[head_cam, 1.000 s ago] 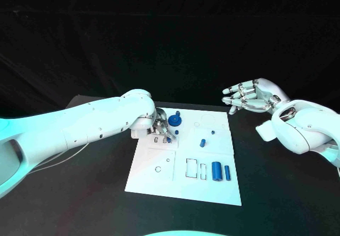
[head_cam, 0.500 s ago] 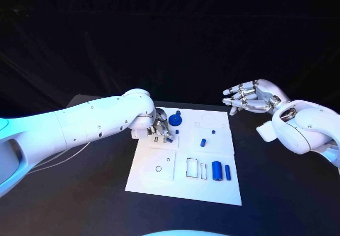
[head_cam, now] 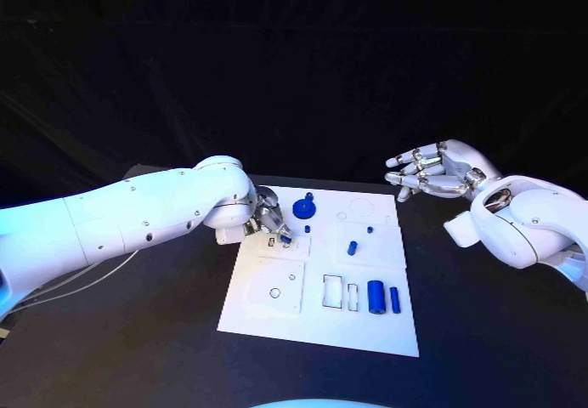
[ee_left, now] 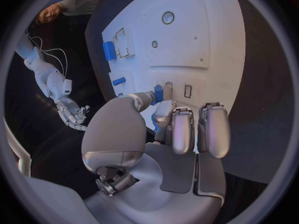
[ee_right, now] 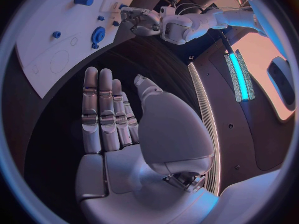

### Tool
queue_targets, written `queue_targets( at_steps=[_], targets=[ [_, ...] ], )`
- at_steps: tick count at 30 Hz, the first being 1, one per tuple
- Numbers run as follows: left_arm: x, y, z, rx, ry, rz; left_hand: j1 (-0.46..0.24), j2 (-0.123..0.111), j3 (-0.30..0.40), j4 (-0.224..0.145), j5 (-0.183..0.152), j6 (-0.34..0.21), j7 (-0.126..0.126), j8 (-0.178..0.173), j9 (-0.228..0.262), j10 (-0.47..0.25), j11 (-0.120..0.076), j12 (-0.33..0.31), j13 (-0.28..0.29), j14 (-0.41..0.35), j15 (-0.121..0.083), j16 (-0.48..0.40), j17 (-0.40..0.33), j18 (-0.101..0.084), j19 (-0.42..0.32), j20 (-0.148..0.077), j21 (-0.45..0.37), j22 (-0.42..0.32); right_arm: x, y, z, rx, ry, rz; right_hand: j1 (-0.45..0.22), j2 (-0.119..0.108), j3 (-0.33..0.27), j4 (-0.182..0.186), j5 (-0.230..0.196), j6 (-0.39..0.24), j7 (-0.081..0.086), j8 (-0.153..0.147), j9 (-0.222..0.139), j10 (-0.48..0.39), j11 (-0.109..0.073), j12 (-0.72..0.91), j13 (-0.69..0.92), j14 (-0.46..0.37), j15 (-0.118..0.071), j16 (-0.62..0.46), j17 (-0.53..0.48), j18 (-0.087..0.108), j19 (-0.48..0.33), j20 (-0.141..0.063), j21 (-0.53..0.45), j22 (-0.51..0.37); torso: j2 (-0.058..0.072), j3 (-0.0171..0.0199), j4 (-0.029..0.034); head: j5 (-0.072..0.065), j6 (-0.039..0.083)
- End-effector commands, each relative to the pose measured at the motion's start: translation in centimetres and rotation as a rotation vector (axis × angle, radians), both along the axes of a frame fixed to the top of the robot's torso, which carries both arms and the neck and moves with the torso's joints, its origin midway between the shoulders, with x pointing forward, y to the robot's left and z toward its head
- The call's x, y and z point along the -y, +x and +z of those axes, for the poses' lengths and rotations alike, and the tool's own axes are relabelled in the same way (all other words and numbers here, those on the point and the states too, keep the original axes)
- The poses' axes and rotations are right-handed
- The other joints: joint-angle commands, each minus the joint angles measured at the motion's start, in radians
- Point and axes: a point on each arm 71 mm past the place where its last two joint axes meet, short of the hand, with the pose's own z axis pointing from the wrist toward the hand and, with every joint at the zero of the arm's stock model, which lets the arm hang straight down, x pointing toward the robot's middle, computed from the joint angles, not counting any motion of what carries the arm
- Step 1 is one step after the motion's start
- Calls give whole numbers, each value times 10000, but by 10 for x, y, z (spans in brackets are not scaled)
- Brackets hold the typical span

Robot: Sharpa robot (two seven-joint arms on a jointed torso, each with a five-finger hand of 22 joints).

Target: Assemble the parts on the task board

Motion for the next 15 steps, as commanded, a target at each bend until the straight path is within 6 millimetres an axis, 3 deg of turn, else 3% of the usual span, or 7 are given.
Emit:
queue_targets(
  at_steps=[1, 15],
  targets=[
    [1, -2, 2, 504, -257, 197, -201, -3, 1924, -1836, 196, -3, -51, 74, 62, 70, -16, 34, 11, 537, -25, -27, 654, -111, 33, 4, 46, 2, -1, 0, -1, -9, -84, 152, -22, 16, -51, 5, 63, -23, 44, -57, -11, -44, 44, -70, -21, 16, 59, -73, -9, 128, 62, 23, -39, -17, 13, -2, 0, -6, -12],
    [1, -8, -10, 1525, 395, 82, -264, 3, 2009, -1894, 283, -9, -55, 95, 89, 64, -13, 20, -9, 539, -28, -25, 659, -115, 40, 3, 54, 20, 1, 0, -3, -9, -140, 142, -45, 16, -66, 13, 69, -40, 52, -66, -19, -60, 53, -76, -40, 3, 70, -102, -13, 127, 59, 32, -66, -51, 16, -5, -37, -25, -124]
  ],
)
